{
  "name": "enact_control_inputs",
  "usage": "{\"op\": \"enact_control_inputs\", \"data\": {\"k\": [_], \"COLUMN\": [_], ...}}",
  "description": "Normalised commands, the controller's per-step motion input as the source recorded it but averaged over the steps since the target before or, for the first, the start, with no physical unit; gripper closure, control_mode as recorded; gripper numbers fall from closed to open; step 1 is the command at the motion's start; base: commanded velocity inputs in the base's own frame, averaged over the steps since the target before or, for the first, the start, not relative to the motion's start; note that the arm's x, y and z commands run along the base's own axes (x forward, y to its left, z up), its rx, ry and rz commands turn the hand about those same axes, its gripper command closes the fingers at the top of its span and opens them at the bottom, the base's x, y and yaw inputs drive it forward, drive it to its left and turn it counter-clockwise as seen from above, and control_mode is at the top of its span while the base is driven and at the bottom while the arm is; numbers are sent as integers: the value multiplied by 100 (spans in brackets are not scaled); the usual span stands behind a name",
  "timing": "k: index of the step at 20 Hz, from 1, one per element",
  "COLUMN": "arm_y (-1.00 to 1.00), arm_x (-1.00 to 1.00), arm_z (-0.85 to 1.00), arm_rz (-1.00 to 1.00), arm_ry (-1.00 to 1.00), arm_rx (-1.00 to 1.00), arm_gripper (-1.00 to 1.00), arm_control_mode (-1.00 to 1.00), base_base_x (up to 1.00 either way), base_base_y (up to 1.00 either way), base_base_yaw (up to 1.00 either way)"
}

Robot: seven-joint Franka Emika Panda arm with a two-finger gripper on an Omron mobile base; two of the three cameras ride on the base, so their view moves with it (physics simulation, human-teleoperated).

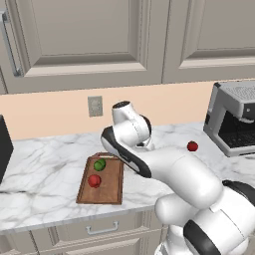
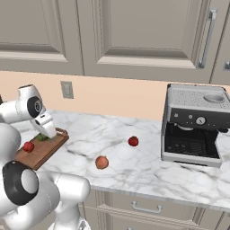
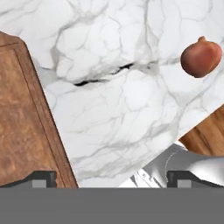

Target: Place the avocado, onion, tomato, and bell pepper on the cutting board.

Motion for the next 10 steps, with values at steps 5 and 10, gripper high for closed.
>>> {"op": "enact_control_inputs", "data": {"k": [5, 10], "arm_y": [-77, -83], "arm_x": [1, 0], "arm_z": [-7, -14], "arm_rz": [-4, -2], "arm_ry": [10, 9], "arm_rx": [4, 8], "arm_gripper": [-100, -100], "arm_control_mode": [-100, -100], "base_base_x": [0, 0], "base_base_y": [0, 0], "base_base_yaw": [0, 0]}}
